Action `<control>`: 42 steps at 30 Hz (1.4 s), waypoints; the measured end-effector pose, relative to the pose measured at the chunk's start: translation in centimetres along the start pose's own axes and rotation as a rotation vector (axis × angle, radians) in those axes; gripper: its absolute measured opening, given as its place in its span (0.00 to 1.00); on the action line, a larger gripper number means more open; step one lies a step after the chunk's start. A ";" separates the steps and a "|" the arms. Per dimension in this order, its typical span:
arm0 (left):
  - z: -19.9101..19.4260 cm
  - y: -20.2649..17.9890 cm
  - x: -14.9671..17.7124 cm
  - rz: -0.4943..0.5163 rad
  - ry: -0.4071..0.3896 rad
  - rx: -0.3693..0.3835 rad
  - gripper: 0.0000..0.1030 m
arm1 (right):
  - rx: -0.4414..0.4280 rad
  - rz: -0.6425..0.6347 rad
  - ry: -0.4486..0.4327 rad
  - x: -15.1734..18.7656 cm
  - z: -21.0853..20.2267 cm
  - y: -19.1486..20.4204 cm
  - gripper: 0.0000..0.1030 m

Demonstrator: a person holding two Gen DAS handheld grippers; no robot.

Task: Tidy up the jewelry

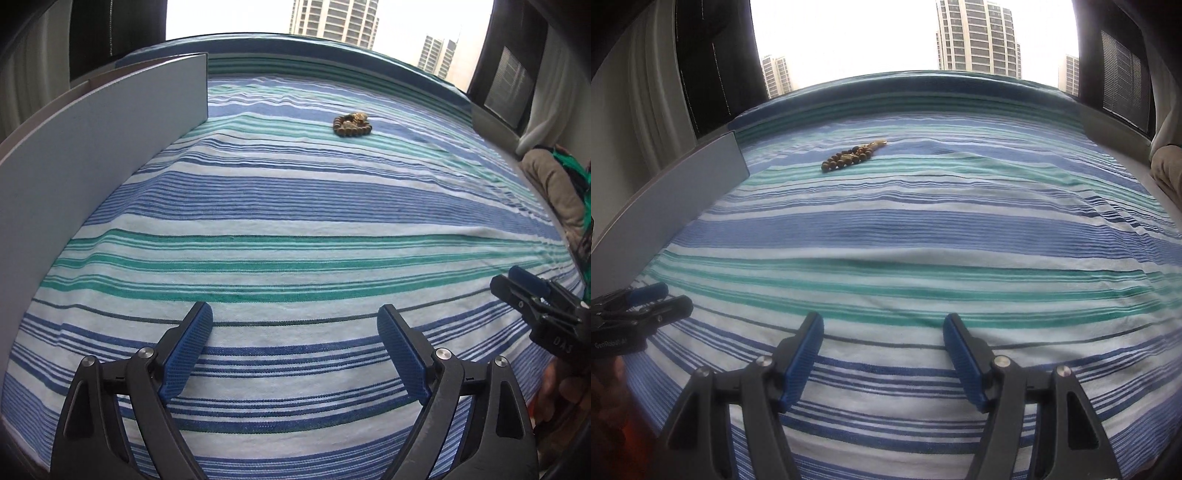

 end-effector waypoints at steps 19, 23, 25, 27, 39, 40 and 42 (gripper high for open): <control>0.4 -0.7 0.5 0.080 0.053 -0.034 0.96 | -0.019 0.016 0.018 -0.2 -0.7 0.2 0.69; -0.9 -0.4 -1.2 0.034 0.091 0.026 0.96 | 0.025 0.002 -0.041 -1.7 -2.6 -1.0 0.69; -1.8 -0.7 -2.9 0.064 0.072 0.016 0.96 | 0.067 0.007 -0.069 -2.1 -3.4 -2.1 0.69; -2.7 -1.2 -5.2 0.081 0.056 0.029 0.96 | 0.095 0.024 -0.078 -2.2 -3.7 -3.3 0.69; 5.3 -12.6 -15.1 0.311 0.106 0.099 0.96 | 0.050 0.079 -0.064 -0.5 -3.2 -4.0 0.69; 6.5 -13.7 -15.6 0.337 0.104 0.085 0.96 | 0.046 0.074 -0.064 -0.4 -3.2 -3.9 0.69; 9.0 -15.1 -16.7 0.342 0.083 0.046 0.96 | 0.037 0.063 -0.059 -0.2 -3.2 -3.6 0.69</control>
Point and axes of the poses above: each gripper's, at about its wrist camera, not at the fingertips, and z roughly the way its jaws point, y to its left, x to its underside, the point moved 5 cm from there along z, roughly the way its jaws point, and after that the axes turned 13 degrees about -z, right-handed, at the moved point
